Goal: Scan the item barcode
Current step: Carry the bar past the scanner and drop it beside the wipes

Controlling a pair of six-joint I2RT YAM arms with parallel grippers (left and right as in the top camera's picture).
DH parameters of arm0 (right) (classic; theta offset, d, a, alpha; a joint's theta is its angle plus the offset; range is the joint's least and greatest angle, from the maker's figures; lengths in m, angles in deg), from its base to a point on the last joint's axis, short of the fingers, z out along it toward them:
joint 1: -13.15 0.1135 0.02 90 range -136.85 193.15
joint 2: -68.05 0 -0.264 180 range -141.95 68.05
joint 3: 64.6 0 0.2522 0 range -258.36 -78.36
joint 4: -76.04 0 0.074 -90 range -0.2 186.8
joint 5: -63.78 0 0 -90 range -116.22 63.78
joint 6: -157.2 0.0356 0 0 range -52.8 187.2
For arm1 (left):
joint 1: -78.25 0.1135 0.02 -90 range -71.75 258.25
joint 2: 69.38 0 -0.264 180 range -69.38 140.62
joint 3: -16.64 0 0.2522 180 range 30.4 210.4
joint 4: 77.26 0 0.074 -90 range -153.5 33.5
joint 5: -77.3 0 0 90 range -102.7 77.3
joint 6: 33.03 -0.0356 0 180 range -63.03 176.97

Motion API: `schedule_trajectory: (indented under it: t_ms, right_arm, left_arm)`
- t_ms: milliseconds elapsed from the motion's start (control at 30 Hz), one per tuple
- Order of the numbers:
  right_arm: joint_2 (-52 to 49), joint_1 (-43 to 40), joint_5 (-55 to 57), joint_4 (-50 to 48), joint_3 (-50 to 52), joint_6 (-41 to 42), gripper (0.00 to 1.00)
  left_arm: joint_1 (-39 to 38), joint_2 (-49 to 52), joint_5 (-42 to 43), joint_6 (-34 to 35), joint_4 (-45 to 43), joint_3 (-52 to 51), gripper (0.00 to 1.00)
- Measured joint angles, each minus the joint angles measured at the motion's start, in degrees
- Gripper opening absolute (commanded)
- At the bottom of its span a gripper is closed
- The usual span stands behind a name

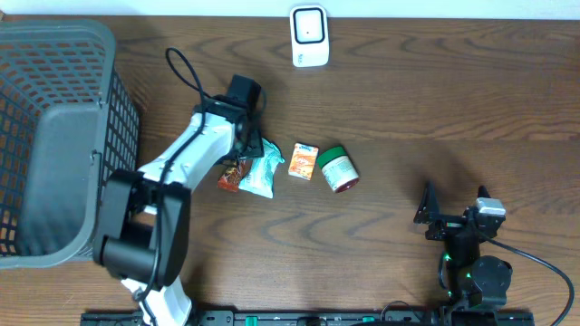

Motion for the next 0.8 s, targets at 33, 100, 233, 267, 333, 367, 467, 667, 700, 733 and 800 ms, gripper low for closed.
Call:
schedule_trajectory:
  t_ms: [33,100,233,267,333,367,467,667,700,733,800]
  right_arm:
    - [0.00,0.00,-0.20,-0.02,0.00,0.04,0.99]
    - [0.00,0.00,-2.08,-0.55,0.00,0.26,0.99]
    - [-0.20,0.02,-11.69,2.99,-2.01,1.33,0.99]
    - [-0.61,0.02,-13.46,6.03,-3.78,1.64,0.99]
    - [-2.38,0.04,-15.58,11.61,-8.13,1.97,0.99]
    - [-3.93,0.04,-16.35,14.97,-10.97,1.81,0.99]
    - [-10.93,0.04,-17.77,23.98,-20.90,0.98,0.99]
    - [-34.16,0.11,-17.84,43.87,-43.80,-2.67,0.99]
    - [-39.19,0.22,-17.46,48.19,-48.30,-3.61,0.99]
    - [-42.66,0.52,-17.11,50.88,-51.52,-4.31,0.99]
    - [-51.32,1.79,-16.48,57.90,-59.17,-5.95,0.99]
  left_arm:
    - [0.48,-1.57,-0.04,-0.33,0.13,0.09,0.90]
    - [1.60,-5.90,-0.26,-1.01,0.26,0.55,0.91]
    - [3.87,-19.34,-3.78,-2.25,-1.16,3.02,1.00]
    - [4.37,-22.91,-5.09,-2.32,-2.05,3.48,0.98]
    - [5.27,-30.71,-8.24,-2.43,-3.63,4.33,0.98]
    - [5.49,-33.57,-9.44,-2.43,-4.15,4.59,0.98]
    - [5.81,-42.51,-13.42,-2.80,-6.38,4.94,0.98]
    - [5.84,-50.75,-19.32,-4.09,-10.73,5.03,0.98]
    - [5.84,-51.49,-20.24,-4.15,-12.28,5.01,0.98]
    - [5.88,-51.98,-21.09,-4.35,-13.70,5.01,0.98]
    - [5.86,-52.72,-22.16,-4.66,-16.68,5.01,0.98]
